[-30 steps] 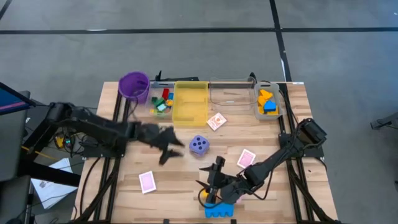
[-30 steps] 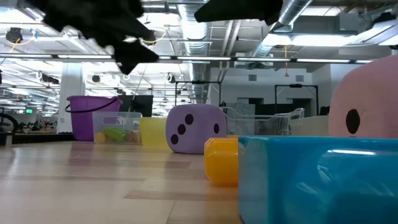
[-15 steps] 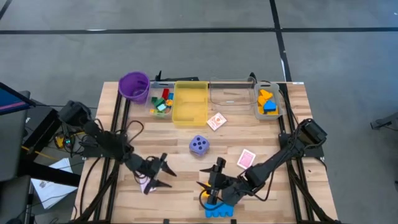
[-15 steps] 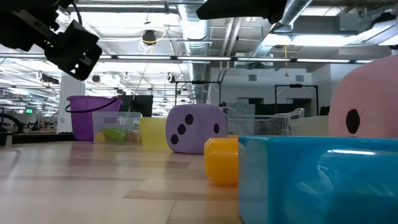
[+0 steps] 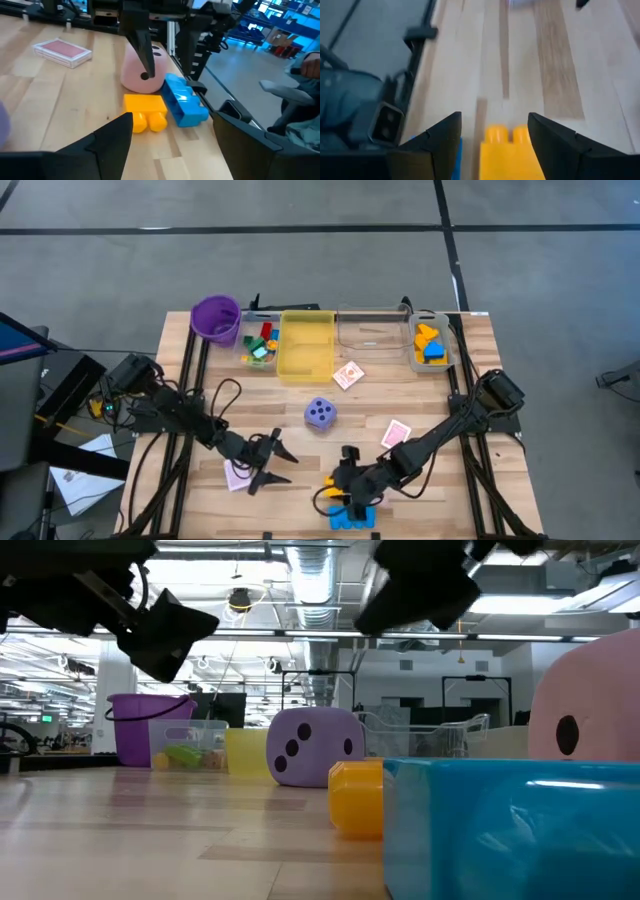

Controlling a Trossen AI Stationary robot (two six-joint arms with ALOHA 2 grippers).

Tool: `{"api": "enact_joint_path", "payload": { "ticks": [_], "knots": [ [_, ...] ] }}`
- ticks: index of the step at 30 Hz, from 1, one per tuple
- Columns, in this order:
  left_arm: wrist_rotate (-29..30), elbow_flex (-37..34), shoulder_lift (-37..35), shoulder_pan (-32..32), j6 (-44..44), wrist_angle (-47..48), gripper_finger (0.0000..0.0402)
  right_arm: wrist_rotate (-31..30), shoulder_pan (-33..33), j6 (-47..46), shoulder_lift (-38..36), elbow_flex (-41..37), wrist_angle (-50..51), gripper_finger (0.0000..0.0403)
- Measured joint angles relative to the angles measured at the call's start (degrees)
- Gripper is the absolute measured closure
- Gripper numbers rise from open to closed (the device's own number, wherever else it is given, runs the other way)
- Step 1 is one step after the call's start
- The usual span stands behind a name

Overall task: Pick & Place Toys
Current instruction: Put the large yellow game piece into the gray bin

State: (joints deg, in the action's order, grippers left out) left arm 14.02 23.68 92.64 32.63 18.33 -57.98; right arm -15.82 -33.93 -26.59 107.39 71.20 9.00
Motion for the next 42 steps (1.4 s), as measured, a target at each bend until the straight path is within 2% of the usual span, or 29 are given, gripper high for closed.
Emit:
{"api": "enact_joint_path", "payload": {
  "ticks": [7, 11, 21, 28, 34, 42],
  "knots": [
    [-0.10, -0.05, 0.00, 0.02, 0.41, 0.36, 0.0132, 1.90, 0.68, -2.36, 0.00, 0.00, 8.58, 0.0151],
    [-0.26, -0.05, 0.00, 0.04, 1.60, 0.42, 0.0133, 5.20, 1.73, -3.84, 0.00, 0.00, 8.81, 0.0122],
    [-0.85, -0.05, 0.00, 0.04, 1.66, 0.47, 0.0133, 7.17, 2.63, -3.55, 0.02, 0.00, 8.78, 0.0060],
    [-0.85, -0.05, 0.00, 0.04, 1.65, 0.50, 0.0133, 6.35, 2.62, -3.41, 0.67, 0.00, 8.31, 0.0063],
    [-0.84, -0.05, -0.02, 0.19, 1.66, 0.53, 0.0133, 2.59, 2.60, -4.90, 2.91, -0.26, 7.37, 0.0074],
    [-0.85, -0.11, -0.04, 1.09, 1.67, 2.51, 0.0133, 2.39, 2.82, -6.90, 4.33, -0.02, 4.14, 0.0076]
  ]
}}
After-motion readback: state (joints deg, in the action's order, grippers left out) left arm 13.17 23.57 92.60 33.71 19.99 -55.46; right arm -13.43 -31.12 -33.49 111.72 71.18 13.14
